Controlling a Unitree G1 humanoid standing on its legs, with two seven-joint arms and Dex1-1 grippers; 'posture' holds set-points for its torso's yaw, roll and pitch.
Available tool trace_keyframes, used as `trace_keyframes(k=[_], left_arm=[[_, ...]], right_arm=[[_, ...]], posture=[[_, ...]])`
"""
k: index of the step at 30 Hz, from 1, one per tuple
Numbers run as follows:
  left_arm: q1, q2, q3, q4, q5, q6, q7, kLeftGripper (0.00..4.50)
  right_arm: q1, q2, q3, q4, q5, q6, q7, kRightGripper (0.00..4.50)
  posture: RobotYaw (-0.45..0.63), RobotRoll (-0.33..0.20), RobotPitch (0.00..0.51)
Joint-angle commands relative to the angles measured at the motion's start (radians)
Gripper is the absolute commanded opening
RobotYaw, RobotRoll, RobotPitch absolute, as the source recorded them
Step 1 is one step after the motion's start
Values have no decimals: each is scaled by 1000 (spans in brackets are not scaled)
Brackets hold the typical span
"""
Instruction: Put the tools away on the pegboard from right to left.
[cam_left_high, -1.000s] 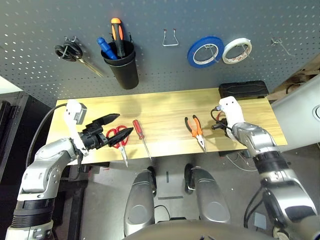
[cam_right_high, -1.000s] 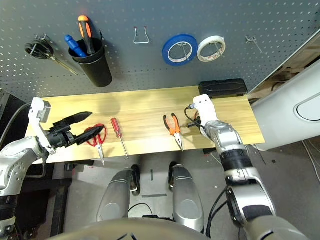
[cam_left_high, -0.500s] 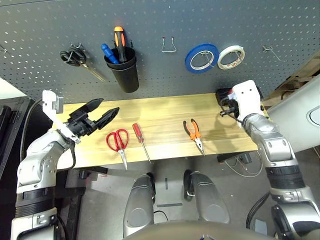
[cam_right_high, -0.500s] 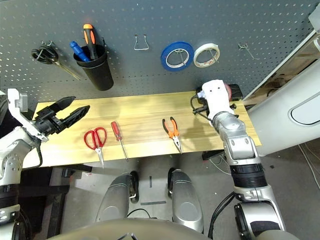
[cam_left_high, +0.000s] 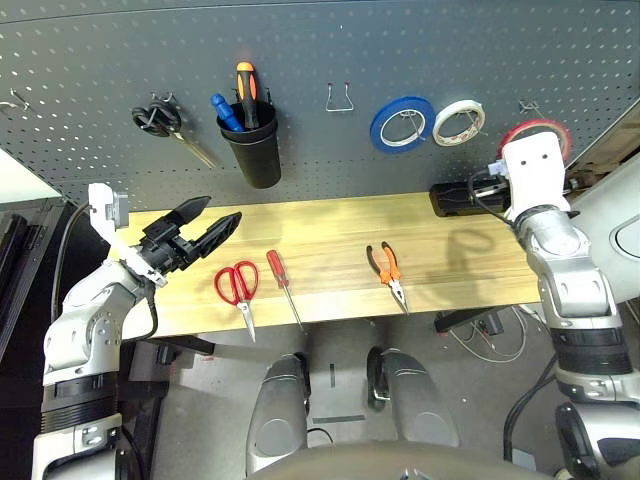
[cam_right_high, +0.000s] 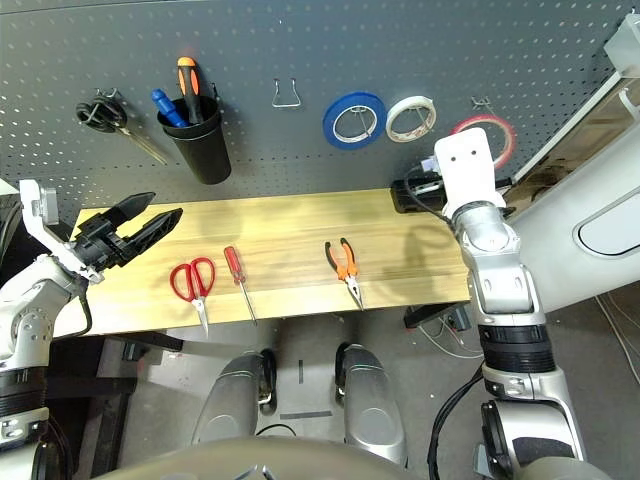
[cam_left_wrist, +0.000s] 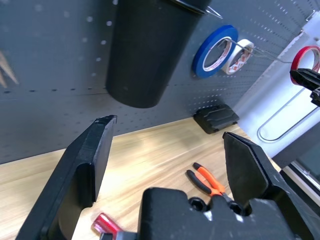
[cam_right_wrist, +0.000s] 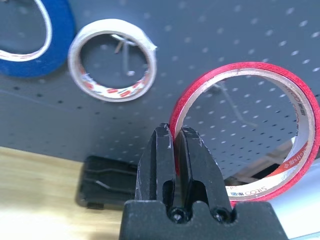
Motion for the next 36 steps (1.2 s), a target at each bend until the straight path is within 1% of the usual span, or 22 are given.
trace_keyframes(k=[1,5,11,16,20,23,27,28,29,30,31,32,33,35,36], left_arm=[[-12,-23,-31,-9,6,-9,10,4500],[-24,-39,-52,-6,11,-11,14,4500],[-34,-45,-77,-6,13,-12,15,4500],[-17,-44,-87,-28,5,-4,18,4500],[-8,-48,-92,-44,3,0,24,4500],[-4,-51,-95,-55,1,4,29,4500],[-3,-51,-97,-64,-1,12,31,4500],[-2,-49,-98,-64,-1,13,30,4500],[-2,-46,-100,-64,2,14,27,4500],[-2,-43,-101,-64,3,15,24,4500],[-2,-39,-103,-63,6,16,21,4500],[-3,-32,-107,-60,10,19,16,4500],[-4,-26,-111,-58,14,23,12,4500],[-6,-11,-121,-50,22,24,0,4500],[-7,-6,-125,-47,23,24,-3,4500]], right_arm=[[-26,-36,-31,59,-3,-38,15,25],[-82,-78,-49,190,44,-86,89,25],[-204,-126,-31,451,77,-146,202,25],[-326,-151,9,728,45,-286,264,25],[-417,-148,34,913,18,-366,271,25],[-461,-145,46,998,10,-407,272,890],[-477,-141,39,1010,21,-421,284,2283],[-471,-141,36,994,27,-415,291,2738],[-460,-142,28,963,40,-399,305,3062],[-452,-142,23,939,49,-387,314,3495],[-435,-145,15,888,65,-351,326,3859],[-403,-153,-1,791,95,-277,349,4235],[-373,-161,-12,704,117,-208,367,4444],[-302,-184,-25,499,176,-24,423,4444],[-279,-190,-29,428,195,43,437,4444]], posture=[[-71,0,87],[-75,0,87],[-70,0,91],[-61,0,93],[-49,0,94],[-42,0,95],[-46,0,97],[-48,0,99],[-48,0,99],[-52,0,101],[-55,0,102],[-62,0,104],[-64,0,105],[-77,0,111],[-84,0,114]])
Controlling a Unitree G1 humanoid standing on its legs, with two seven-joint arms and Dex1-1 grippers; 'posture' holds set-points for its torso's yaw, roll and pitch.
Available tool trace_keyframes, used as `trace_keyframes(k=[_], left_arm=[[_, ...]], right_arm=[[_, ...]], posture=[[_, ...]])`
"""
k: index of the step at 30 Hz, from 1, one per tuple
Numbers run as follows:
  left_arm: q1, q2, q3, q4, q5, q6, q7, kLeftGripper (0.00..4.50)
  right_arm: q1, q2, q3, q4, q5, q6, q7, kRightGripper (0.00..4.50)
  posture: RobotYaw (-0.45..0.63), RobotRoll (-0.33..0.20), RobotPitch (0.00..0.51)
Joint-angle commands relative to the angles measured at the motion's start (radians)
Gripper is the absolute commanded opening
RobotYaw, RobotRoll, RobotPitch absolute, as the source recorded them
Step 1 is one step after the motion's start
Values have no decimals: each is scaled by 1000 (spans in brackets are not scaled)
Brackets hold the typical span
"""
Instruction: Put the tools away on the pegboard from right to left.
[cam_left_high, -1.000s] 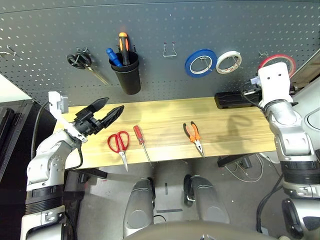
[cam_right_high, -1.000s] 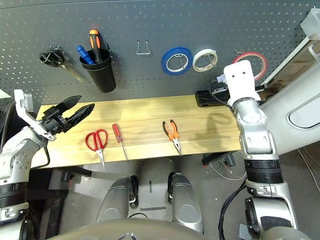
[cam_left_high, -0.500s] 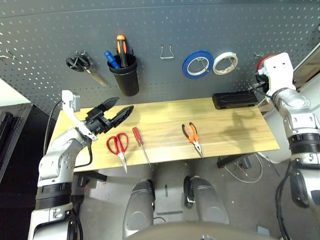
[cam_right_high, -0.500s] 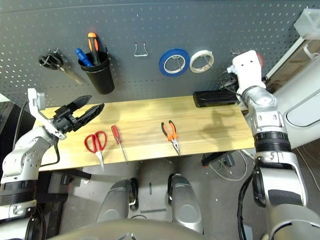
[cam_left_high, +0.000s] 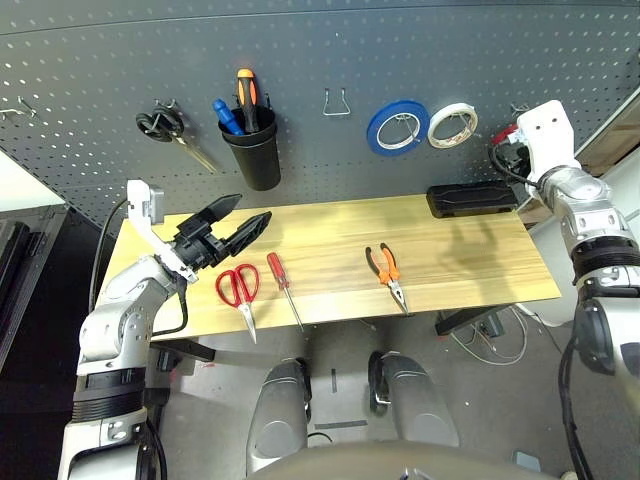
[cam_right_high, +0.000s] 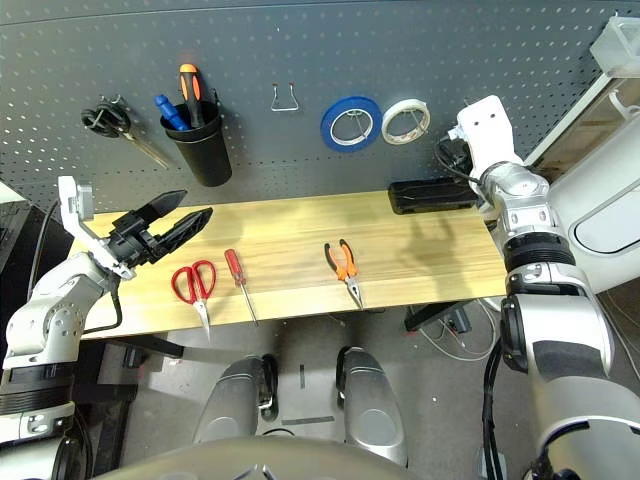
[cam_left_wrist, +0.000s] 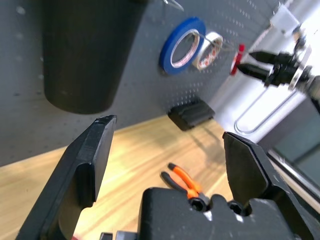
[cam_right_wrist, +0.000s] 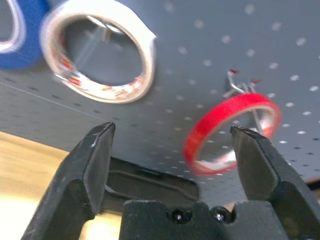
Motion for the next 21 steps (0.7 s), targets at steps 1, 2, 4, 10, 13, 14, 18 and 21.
trace_keyframes(k=[1,2,4,10,13,14,18,21], left_arm=[[7,23,-21,6,18,10,-22,4500],[6,28,-25,11,20,10,-27,4500],[4,41,-35,22,31,7,-39,4500],[16,90,-88,52,98,-32,-92,4500],[27,106,-119,44,128,-43,-111,4500],[33,115,-132,38,141,-47,-120,4500],[48,137,-164,20,169,-65,-146,4500],[43,136,-171,8,174,-73,-149,4500]], right_arm=[[95,-50,-32,-300,120,316,98,4444],[131,-75,-35,-398,169,424,140,4444],[179,-113,-43,-544,244,595,184,4444],[208,-86,-67,-752,356,970,114,4444],[219,-11,-19,-757,328,1070,21,4444],[222,14,-1,-756,321,1096,-3,4444],[226,126,50,-729,300,1194,-89,4444],[215,218,100,-644,260,1223,-160,4444]], posture=[[-90,0,118],[-94,0,119],[-106,0,128],[-129,0,153],[-125,0,167],[-125,0,167],[-107,0,193],[-98,0,201]])
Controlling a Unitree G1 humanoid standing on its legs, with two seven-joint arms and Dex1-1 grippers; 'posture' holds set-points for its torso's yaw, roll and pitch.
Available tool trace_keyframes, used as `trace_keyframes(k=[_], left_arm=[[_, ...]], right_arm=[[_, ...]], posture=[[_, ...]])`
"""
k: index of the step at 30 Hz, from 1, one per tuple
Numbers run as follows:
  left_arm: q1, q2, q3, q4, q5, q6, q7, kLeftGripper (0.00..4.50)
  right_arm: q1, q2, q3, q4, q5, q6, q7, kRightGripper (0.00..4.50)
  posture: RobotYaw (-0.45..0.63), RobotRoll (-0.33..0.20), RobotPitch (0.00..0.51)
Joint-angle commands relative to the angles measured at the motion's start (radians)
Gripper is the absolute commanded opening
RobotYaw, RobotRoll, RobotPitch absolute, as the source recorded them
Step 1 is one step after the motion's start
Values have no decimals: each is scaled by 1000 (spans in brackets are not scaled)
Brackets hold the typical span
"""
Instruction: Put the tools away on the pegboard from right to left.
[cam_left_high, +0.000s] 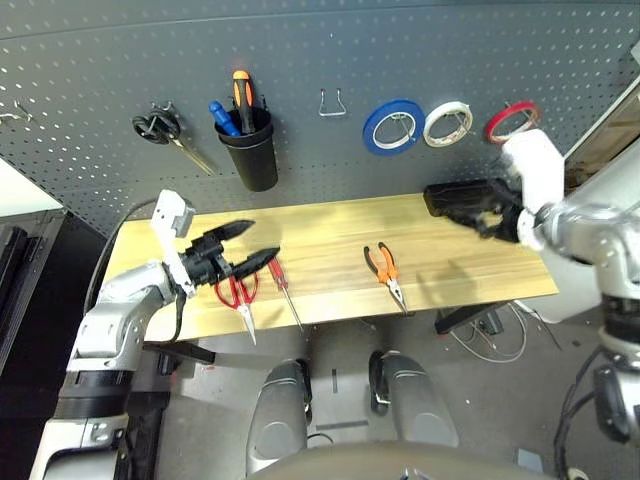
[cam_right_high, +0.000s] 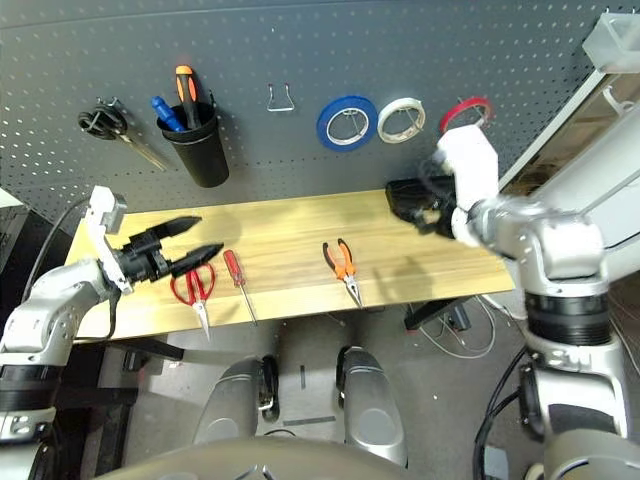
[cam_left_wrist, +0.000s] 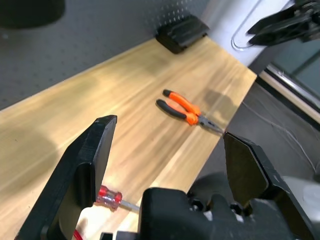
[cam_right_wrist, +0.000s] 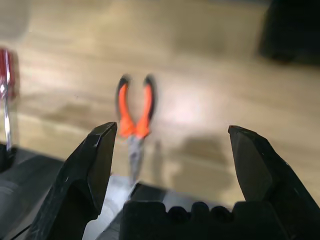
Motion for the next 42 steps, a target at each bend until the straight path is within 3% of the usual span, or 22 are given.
trace_keyframes(k=[1,13,21,32,42], left_arm=[[9,17,-28,-35,20,-5,-23,4500],[61,98,-112,-82,37,48,-104,4500],[59,86,-123,-133,19,100,-92,4500],[91,85,-102,-170,12,122,-78,4500],[96,81,-100,-167,15,113,-71,4500]], right_arm=[[-4,77,43,96,-45,43,-77,4444],[-56,216,109,355,-120,-48,-153,4444],[-123,310,110,558,-161,-177,-180,4444],[-223,336,151,827,-229,-369,-160,4444],[-264,367,119,1027,-250,-485,-158,4444]], posture=[[-93,0,207],[-78,0,227],[-61,0,235],[-24,0,231],[-16,0,225]])
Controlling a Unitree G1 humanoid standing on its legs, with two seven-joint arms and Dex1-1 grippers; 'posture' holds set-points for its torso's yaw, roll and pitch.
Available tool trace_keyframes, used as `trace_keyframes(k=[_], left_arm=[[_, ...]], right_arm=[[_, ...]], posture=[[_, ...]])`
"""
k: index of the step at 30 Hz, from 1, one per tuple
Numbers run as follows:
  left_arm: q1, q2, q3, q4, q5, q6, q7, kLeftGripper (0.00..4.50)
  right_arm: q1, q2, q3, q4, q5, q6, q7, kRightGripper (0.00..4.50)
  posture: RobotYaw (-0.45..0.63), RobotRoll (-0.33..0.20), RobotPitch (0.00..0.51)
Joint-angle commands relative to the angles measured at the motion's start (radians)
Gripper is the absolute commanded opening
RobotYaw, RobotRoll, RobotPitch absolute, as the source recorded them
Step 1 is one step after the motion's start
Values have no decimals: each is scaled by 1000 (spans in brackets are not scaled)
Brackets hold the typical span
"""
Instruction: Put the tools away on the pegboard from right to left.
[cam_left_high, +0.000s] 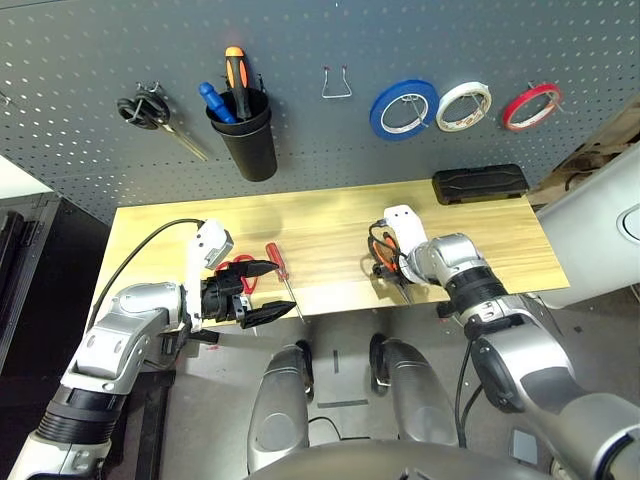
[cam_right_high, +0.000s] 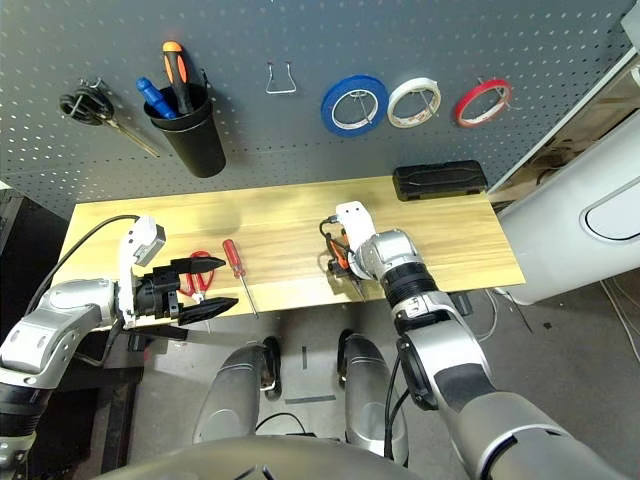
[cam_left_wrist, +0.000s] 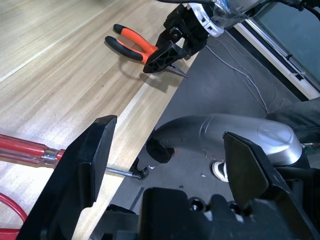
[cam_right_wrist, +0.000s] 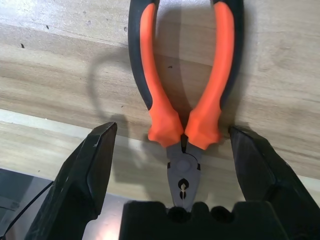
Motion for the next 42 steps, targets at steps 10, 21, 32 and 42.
trace_keyframes(k=[10,21,32,42], left_arm=[[23,-20,64,-11,-48,5,21,4500],[-38,-2,274,-35,-245,134,58,4500],[-120,25,434,-7,-373,211,102,4500],[-185,37,478,5,-440,255,136,4500]], right_arm=[[-7,19,-34,100,-20,-91,5,2028],[132,-60,-13,-434,33,22,120,2028],[222,-183,-43,-988,185,61,265,2028],[76,-174,-113,-1030,302,-154,343,2028]], posture=[[-7,0,214],[3,0,172],[-15,0,134],[-23,0,107]])
